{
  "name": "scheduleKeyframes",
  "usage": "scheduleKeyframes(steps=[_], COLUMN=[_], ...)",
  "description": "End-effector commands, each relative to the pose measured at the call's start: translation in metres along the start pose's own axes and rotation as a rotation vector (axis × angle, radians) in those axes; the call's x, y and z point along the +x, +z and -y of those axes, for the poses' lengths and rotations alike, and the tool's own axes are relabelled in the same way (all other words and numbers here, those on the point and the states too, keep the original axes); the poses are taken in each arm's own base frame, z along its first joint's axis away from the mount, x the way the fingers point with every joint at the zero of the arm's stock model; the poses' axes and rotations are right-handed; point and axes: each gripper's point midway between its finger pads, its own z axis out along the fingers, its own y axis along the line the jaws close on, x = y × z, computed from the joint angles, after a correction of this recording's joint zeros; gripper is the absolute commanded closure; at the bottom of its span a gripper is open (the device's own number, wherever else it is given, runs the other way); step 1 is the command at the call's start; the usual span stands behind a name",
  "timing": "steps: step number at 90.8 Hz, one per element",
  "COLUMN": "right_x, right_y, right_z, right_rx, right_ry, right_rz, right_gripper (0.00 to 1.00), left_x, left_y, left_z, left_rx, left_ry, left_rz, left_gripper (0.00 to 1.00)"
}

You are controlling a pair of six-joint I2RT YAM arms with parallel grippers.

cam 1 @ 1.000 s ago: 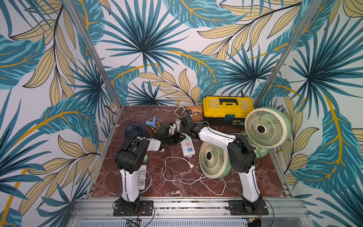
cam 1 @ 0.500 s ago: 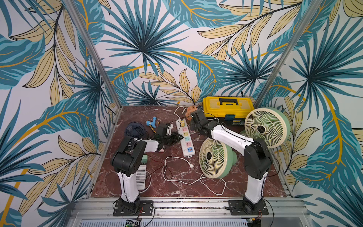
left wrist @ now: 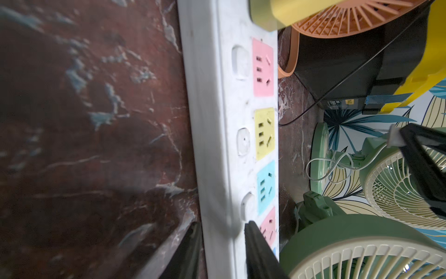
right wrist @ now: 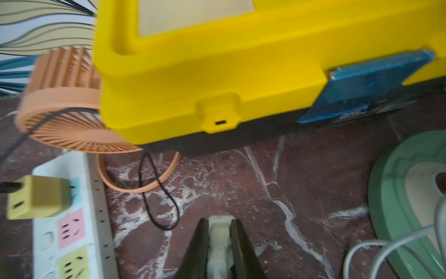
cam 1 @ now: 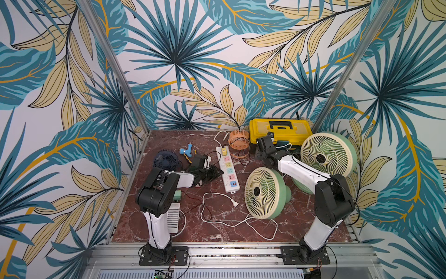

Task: Unplug the desk fan from the power strip
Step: Place the plug at the center of the board.

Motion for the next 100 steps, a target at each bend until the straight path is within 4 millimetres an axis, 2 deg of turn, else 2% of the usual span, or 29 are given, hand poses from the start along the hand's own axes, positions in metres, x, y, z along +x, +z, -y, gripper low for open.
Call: scheduleKeyframes(steps=[1, 14, 23, 44, 55, 71, 100], right_x=[0.004, 0.021, 0.026, 0.032, 0.028, 0.024, 0.007], right_y=[0.006, 0.025, 0.03, 0.036, 0.032, 0.024, -0.002], right_z=[0.021, 0.033, 0.035, 0.039, 0.041, 0.043, 0.045], right_rx=[0.033, 0.038, 0.033, 0.045, 0.051, 0.052, 0.036], right_ry=[0.045, 0.073, 0.089, 0.087, 0.084, 0.083, 0.081], right_rz=[-0.011, -0.072, -0.086, -0.107, -0.098, -0.093, -0.066], right_gripper=[0.93, 0.9, 0.87, 0.78, 0.75, 0.65, 0.54], left_x=[-0.006, -0.011, -0.014, -0.015, -0.016, -0.017, -0.018], left_y=[-0.012, -0.02, -0.025, -0.028, -0.029, -0.03, -0.03], left_z=[0.017, 0.03, 0.036, 0.034, 0.034, 0.032, 0.035], left_rx=[0.041, 0.069, 0.079, 0.081, 0.082, 0.081, 0.093], left_ry=[0.027, 0.048, 0.057, 0.047, 0.045, 0.042, 0.043], left_rz=[0.031, 0.05, 0.062, 0.068, 0.071, 0.072, 0.069], left_gripper=[0.65, 0.64, 0.64, 0.63, 0.63, 0.63, 0.63])
